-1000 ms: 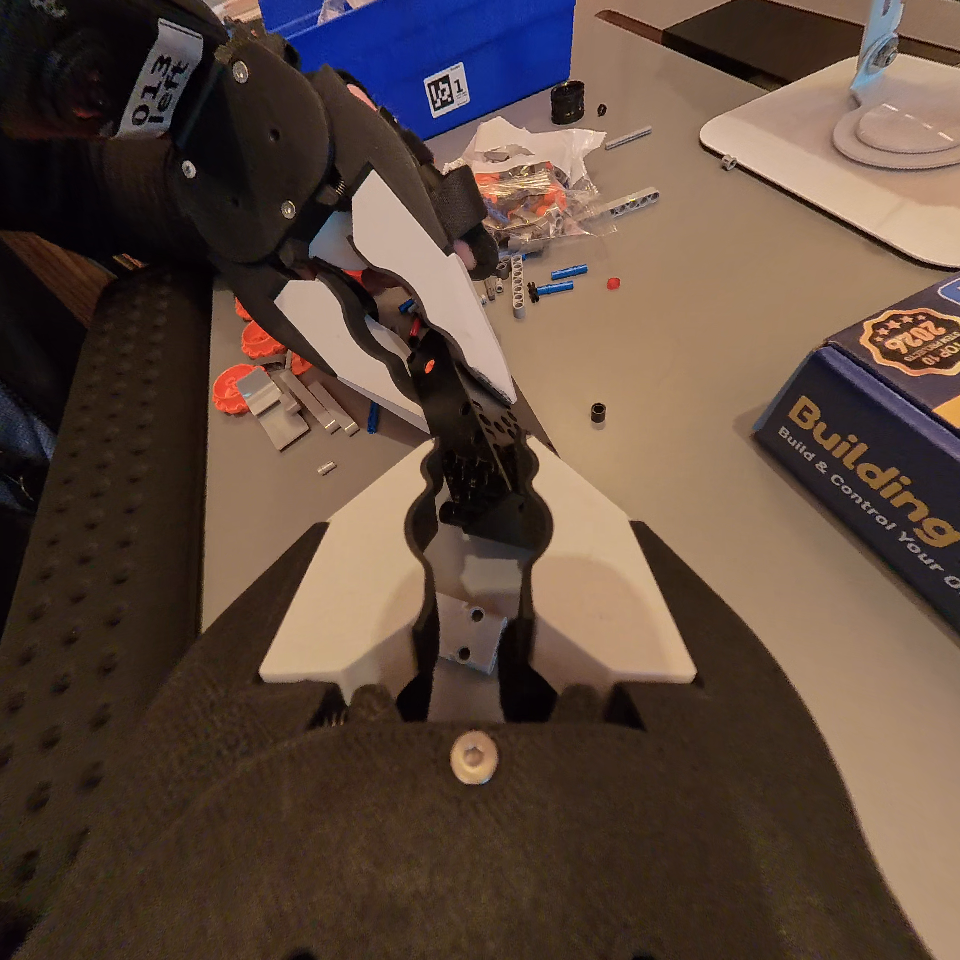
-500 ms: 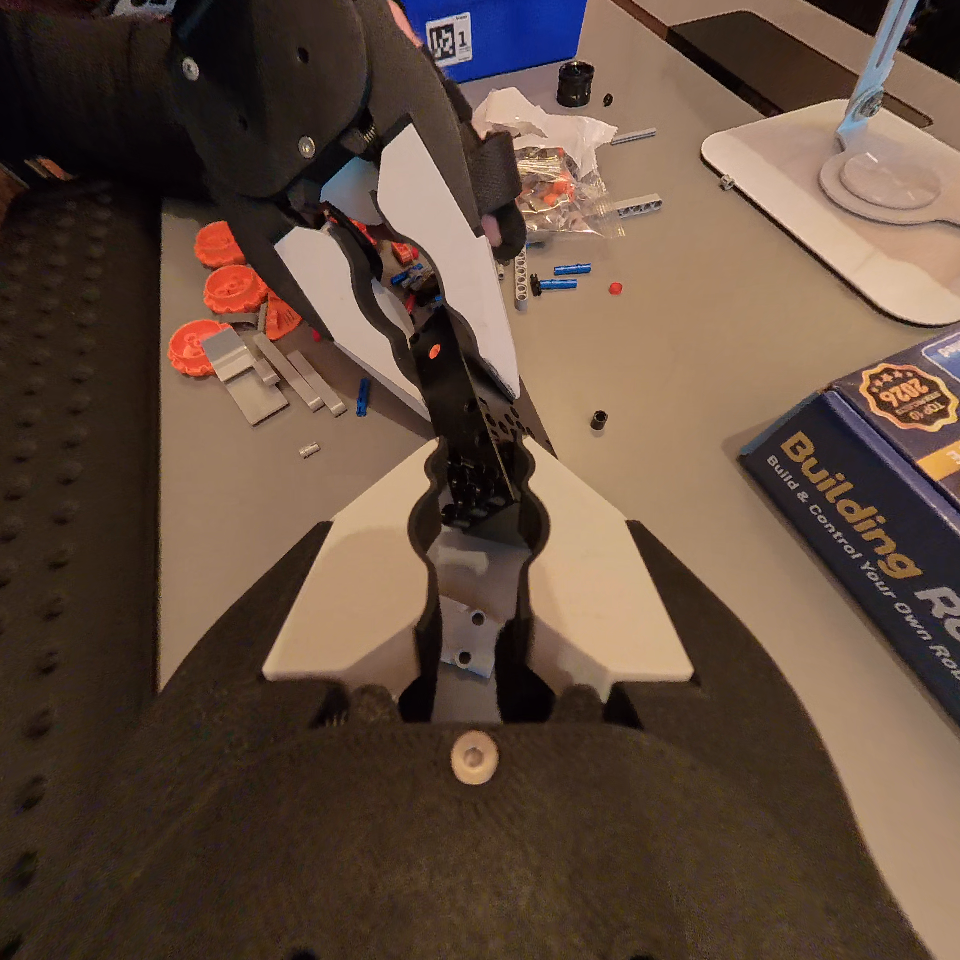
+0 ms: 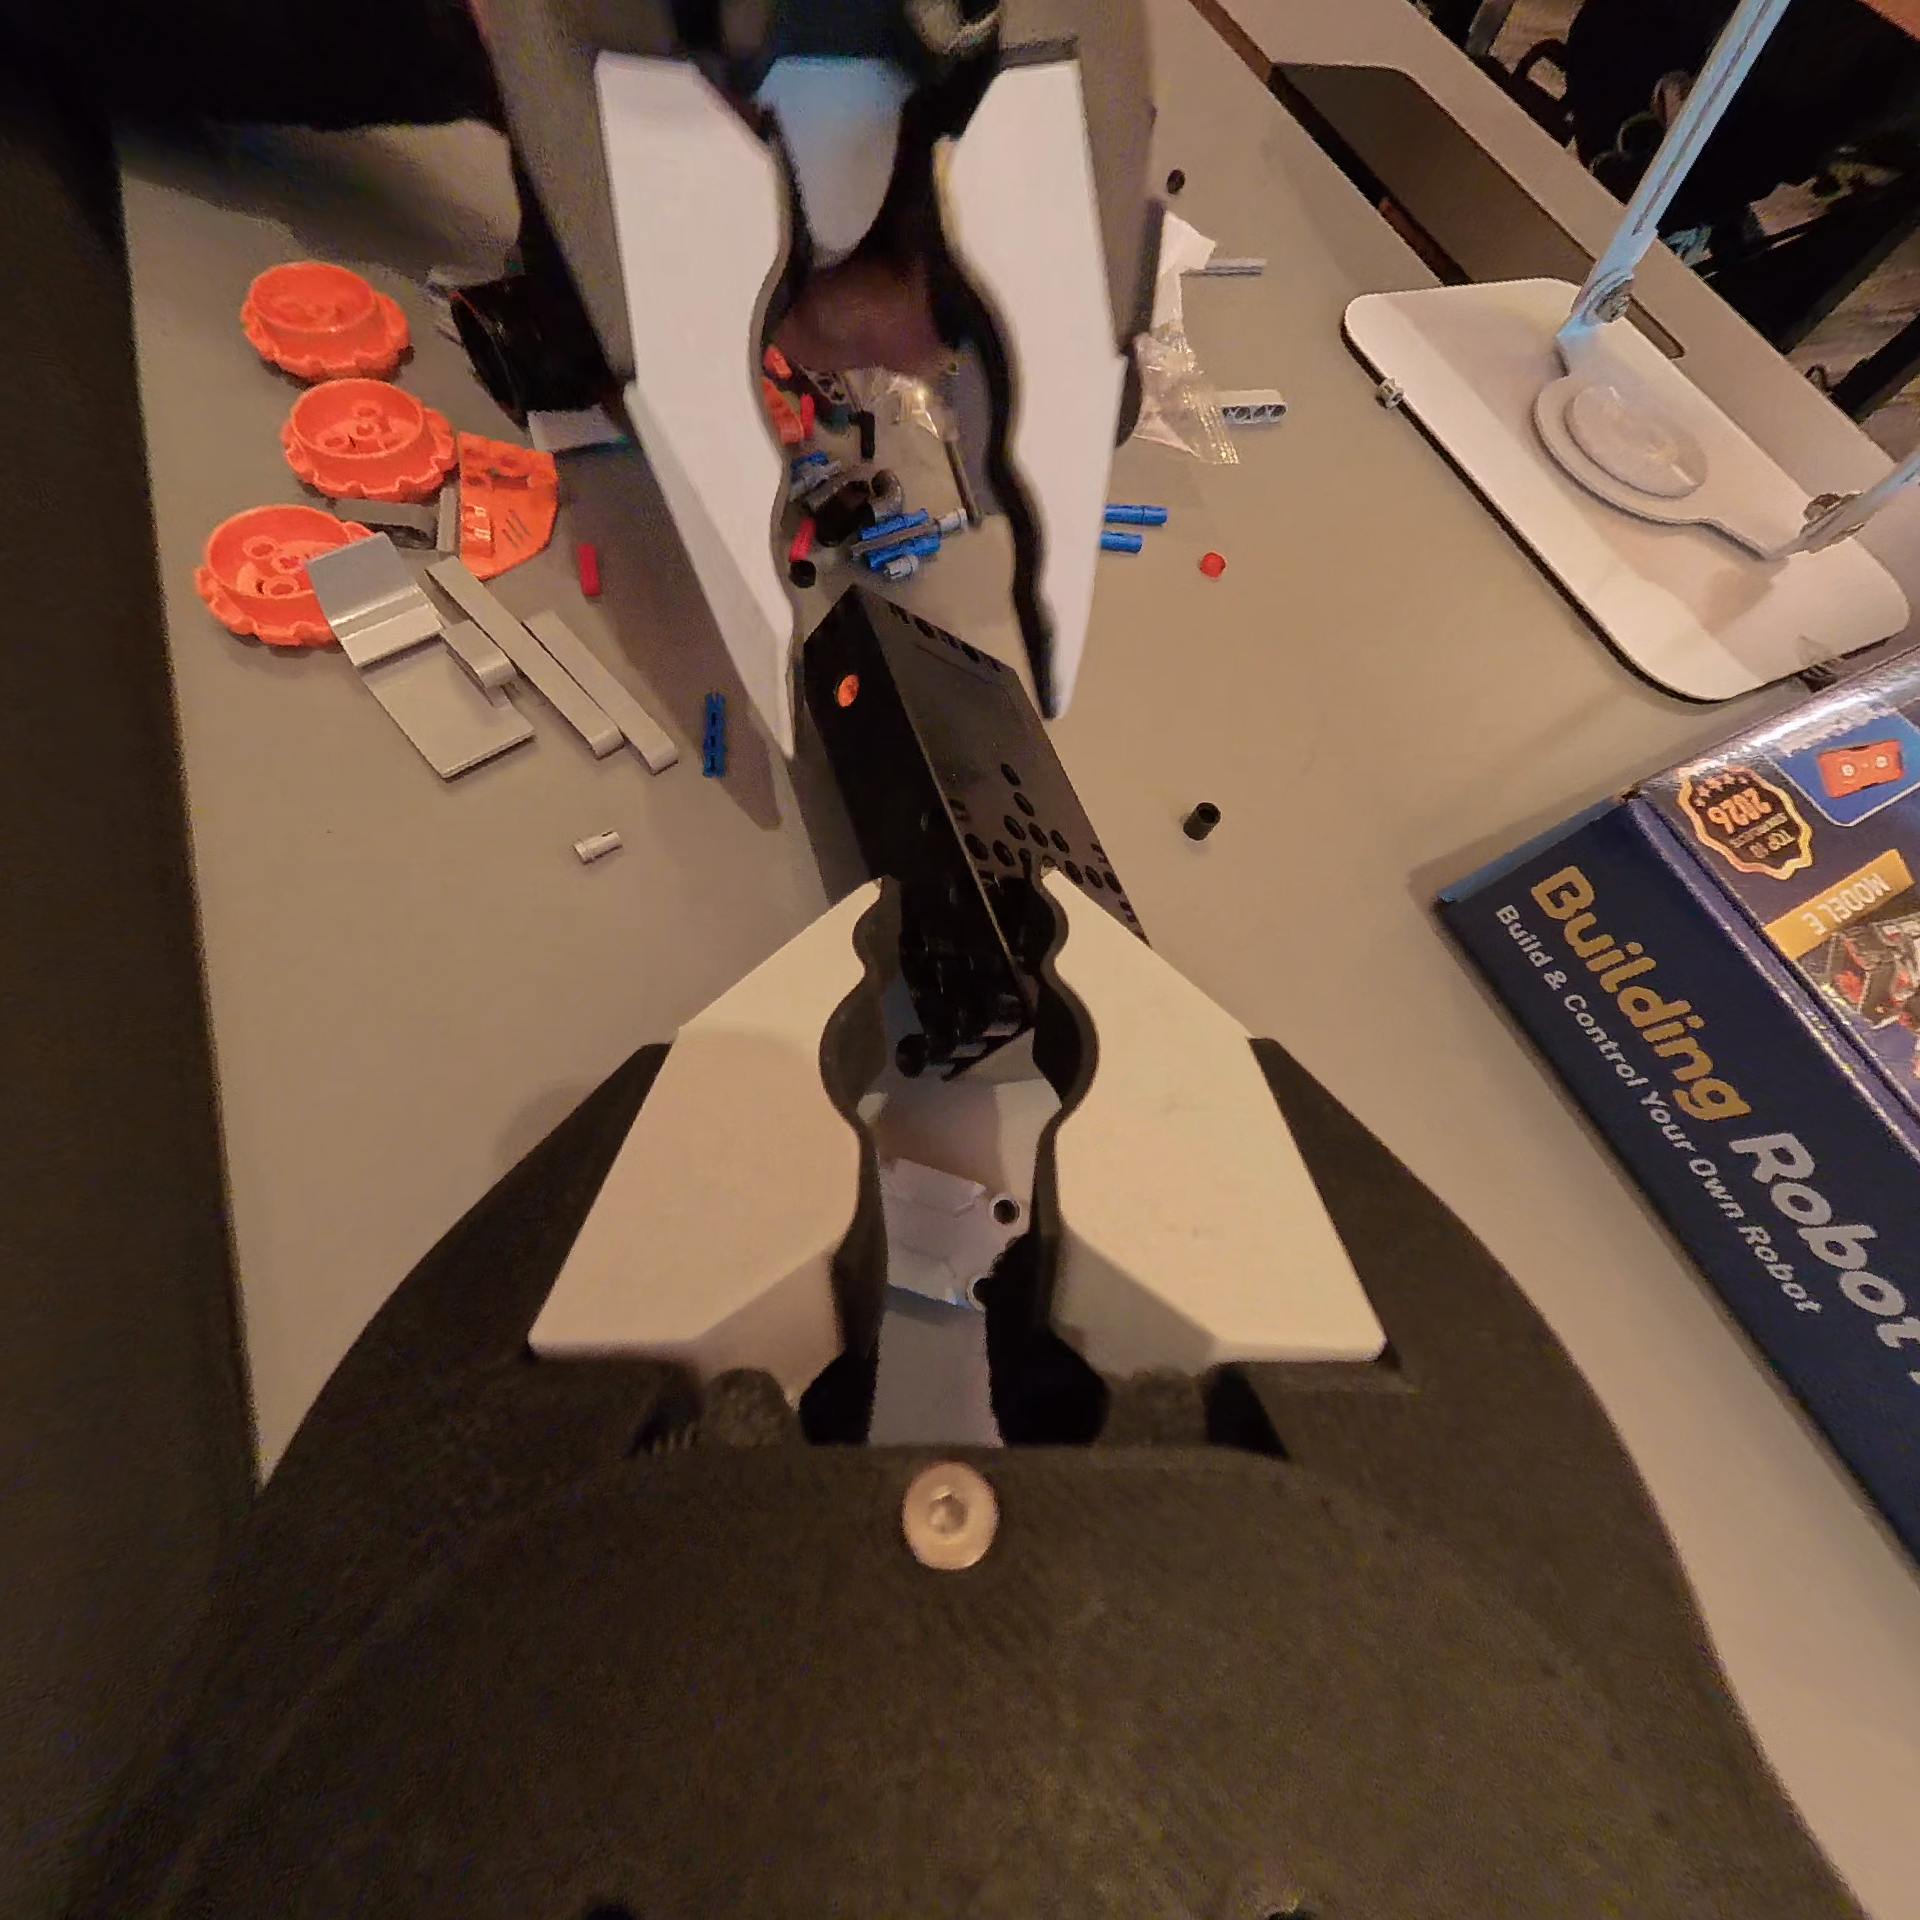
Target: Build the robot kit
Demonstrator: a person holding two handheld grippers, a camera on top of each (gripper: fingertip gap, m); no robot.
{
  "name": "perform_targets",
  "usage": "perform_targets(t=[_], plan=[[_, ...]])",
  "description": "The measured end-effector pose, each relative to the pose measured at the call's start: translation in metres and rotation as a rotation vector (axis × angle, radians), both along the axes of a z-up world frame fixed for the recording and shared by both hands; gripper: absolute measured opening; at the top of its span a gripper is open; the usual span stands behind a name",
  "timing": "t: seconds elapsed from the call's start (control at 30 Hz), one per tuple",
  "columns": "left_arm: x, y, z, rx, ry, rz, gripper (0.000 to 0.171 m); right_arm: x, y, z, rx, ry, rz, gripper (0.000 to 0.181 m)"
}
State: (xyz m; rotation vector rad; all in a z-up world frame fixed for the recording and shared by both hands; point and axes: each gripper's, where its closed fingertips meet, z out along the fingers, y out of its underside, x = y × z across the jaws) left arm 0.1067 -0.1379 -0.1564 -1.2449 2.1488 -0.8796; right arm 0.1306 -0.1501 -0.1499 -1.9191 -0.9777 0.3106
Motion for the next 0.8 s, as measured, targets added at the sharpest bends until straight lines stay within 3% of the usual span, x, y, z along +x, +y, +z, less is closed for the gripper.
perform_targets(t=[0.03, 0.07, 0.13, 0.23, 0.33, 0.47, 0.63, 0.8], plan=[[0.000, 0.003, 0.004, -0.046, 0.008, 0.015, 0.052, 0.000, -0.001, -0.001, 0.005, -0.016, 0.004, 0.018], [0.000, 0.005, 0.004, -0.081, 0.032, 0.027, 0.059, -0.003, -0.005, -0.005, -0.008, -0.037, 0.038, 0.000], [-0.003, 0.010, -0.009, -0.092, 0.125, 0.048, 0.074, -0.003, -0.004, -0.019, -0.031, -0.112, 0.034, 0.000], [-0.002, 0.012, -0.028, -0.070, 0.219, 0.048, 0.074, -0.006, -0.001, -0.022, -0.039, -0.134, 0.030, 0.000], [0.004, 0.010, -0.034, -0.060, 0.253, 0.033, 0.071, -0.004, -0.002, -0.024, -0.049, -0.146, 0.028, 0.000], [0.003, 0.006, -0.035, -0.062, 0.265, 0.036, 0.070, 0.002, -0.003, -0.007, -0.019, -0.095, -0.013, 0.000], [0.004, 0.011, -0.032, -0.021, 0.245, 0.037, 0.067, 0.036, -0.024, 0.008, -0.070, 0.035, -0.195, 0.039], [-0.001, 0.016, -0.017, 0.009, 0.190, 0.068, 0.058, 0.056, -0.063, -0.012, -0.193, -0.006, -0.316, 0.057]])
